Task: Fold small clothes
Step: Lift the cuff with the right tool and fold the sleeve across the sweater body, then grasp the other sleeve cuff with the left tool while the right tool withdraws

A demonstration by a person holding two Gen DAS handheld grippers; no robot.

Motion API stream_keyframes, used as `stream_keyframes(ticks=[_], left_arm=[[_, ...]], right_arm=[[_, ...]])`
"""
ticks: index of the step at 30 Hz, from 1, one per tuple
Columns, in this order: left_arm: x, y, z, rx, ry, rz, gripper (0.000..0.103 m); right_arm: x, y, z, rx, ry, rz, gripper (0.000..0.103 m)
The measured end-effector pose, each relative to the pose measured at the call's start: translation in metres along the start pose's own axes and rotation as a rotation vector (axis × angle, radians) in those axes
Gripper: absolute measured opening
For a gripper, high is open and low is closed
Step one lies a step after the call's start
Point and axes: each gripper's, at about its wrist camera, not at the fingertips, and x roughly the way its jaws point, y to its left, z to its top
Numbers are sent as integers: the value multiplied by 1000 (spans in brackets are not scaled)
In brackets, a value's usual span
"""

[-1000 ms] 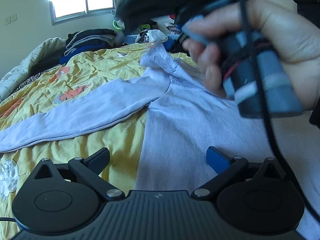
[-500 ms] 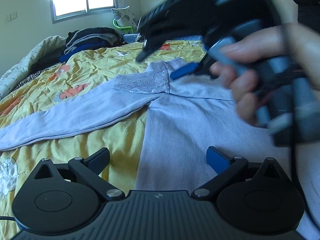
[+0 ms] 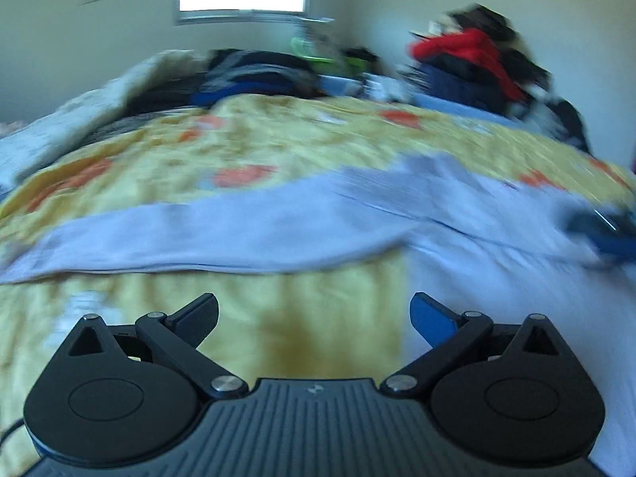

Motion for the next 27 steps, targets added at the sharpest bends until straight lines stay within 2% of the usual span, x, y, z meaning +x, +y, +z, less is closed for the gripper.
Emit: stream_keyframes(ticks=[3, 8, 11, 13, 14, 18, 24, 27], left_arm=[[-2, 42, 8, -121, 15, 36, 103], [-5, 114, 9, -405, 7, -57, 103], [7, 155, -2, -640, 16, -149, 103], [10, 177, -15, -807, -41, -240, 103], [12, 186, -19, -863, -68, -262, 103], [18, 206, -15, -950, -122, -285, 103], [32, 233, -10, -1082, -236, -267, 103], [36, 241, -8, -1139, -252, -270, 103]], right_arm=[[-12, -13, -11, 41, 1, -8, 73], [-20, -15, -19, 52, -5, -6, 76], [-24, -16, -22, 57, -8, 0, 76], [-25, -15, -24, 52, -5, 6, 77], [-26, -14, -25, 44, -2, 11, 77], [-27, -13, -28, 42, 3, 17, 77], [-29, -15, -30, 58, -2, 10, 78], [-32, -14, -30, 52, -10, 4, 78]])
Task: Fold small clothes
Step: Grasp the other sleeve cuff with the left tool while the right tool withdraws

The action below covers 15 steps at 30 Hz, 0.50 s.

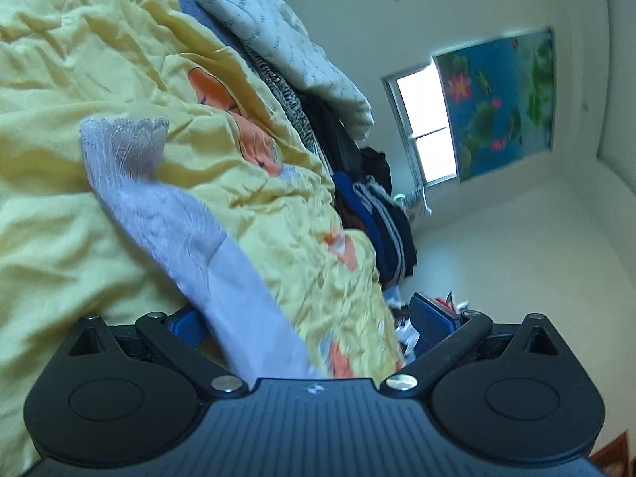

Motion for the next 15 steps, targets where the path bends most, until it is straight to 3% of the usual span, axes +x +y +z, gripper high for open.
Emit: stream_keyframes(ticks=[3, 6, 8, 11, 14, 15], left_arm=[[10, -2, 7, -19, -9, 14, 102], [19, -1, 12, -14, -6, 45, 85], [24, 2, 12, -15, 12, 69, 55], [30, 8, 9, -20, 41, 100, 31], [31, 6, 5, 46, 39, 139, 12], [30, 3, 4, 79, 35, 152, 11]], right_arm=[[-2, -1, 0, 1, -4, -6, 77], [-3, -2, -1, -8, -6, -16, 77], [-5, -1, -1, -23, -9, -28, 77], [-7, -1, -3, -37, -9, -38, 77], [-8, -4, -4, -28, -5, -42, 77], [-8, -5, -4, -26, -3, -44, 77]])
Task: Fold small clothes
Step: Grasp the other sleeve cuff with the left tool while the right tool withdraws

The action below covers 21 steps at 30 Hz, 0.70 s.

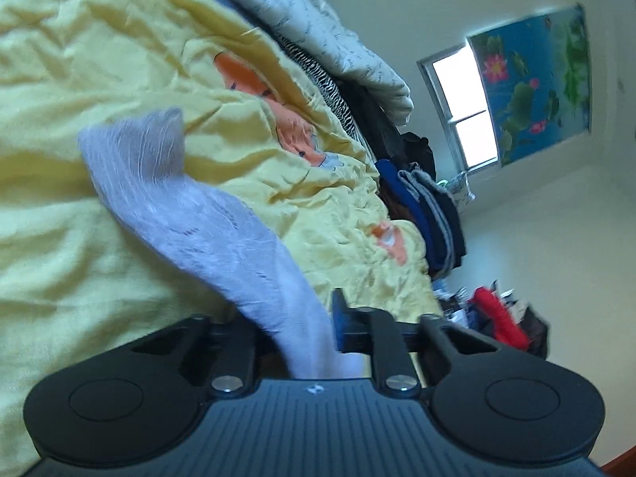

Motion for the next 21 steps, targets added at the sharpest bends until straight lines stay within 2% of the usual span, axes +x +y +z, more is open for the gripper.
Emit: stream_keyframes(ticks=[2, 6, 14, 21], left_arm=[[-3, -7, -2, 65, -14, 27, 7], [-11, -28, -9, 193, -46, 55, 6], [-26, -92, -44, 513, -111, 21, 6], [-19, -131, -77, 638, -84, -25, 6]], right_arm=[[0, -2, -1, 3, 5, -5, 78], [-2, -4, -3, -3, 9, -10, 77], [-1, -13, -8, -13, 30, -66, 78], [-5, -19, -15, 0, 33, -68, 78]])
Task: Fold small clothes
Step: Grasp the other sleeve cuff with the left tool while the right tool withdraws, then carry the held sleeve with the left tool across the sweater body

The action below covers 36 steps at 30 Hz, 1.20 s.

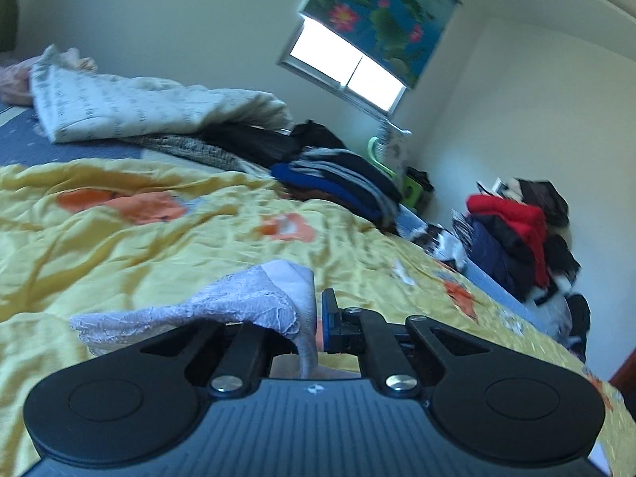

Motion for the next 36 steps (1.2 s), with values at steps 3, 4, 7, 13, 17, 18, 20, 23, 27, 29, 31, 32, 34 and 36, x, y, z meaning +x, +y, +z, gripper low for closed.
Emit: stream_keyframes(ticks=[3, 4, 7, 13, 17, 18, 20, 23, 27, 29, 31, 32, 34, 36], left_arm=[[4, -25, -1, 55, 6, -26, 6], [5, -35, -1, 81, 5, -35, 6], [8, -62, -4, 143, 1, -64, 6], [14, -108, -15, 211, 21, -126, 6], [20, -136, -25, 247, 37, -156, 6], [22, -143, -28, 254, 44, -164, 6], [26, -158, -34, 272, 59, -182, 6], [27, -182, -44, 312, 71, -216, 6], [27, -215, -58, 378, 77, -258, 6], [26, -229, -65, 401, 86, -280, 6], [24, -244, -74, 419, 97, -305, 6], [24, -252, -78, 428, 102, -317, 6], [22, -267, -86, 454, 111, -340, 6], [21, -282, -95, 484, 117, -362, 6]], right_arm=[[-1, -2, -1, 4, 0, 0, 78], [-2, -3, -1, 6, 1, -1, 78], [-4, -5, -3, 13, -1, 1, 78], [-8, -11, -4, 23, -3, -1, 78], [-10, -15, -7, 34, -4, -3, 78], [-10, -16, -7, 37, -4, -3, 78], [-10, -18, -9, 43, -2, -4, 78], [-12, -22, -11, 50, -2, -4, 78], [-15, -27, -12, 62, -6, -8, 78], [-17, -31, -13, 68, -10, -13, 78], [-19, -34, -14, 76, -14, -19, 78], [-20, -36, -14, 81, -15, -22, 78], [-22, -40, -14, 89, -19, -28, 78], [-24, -45, -15, 94, -22, -36, 78]])
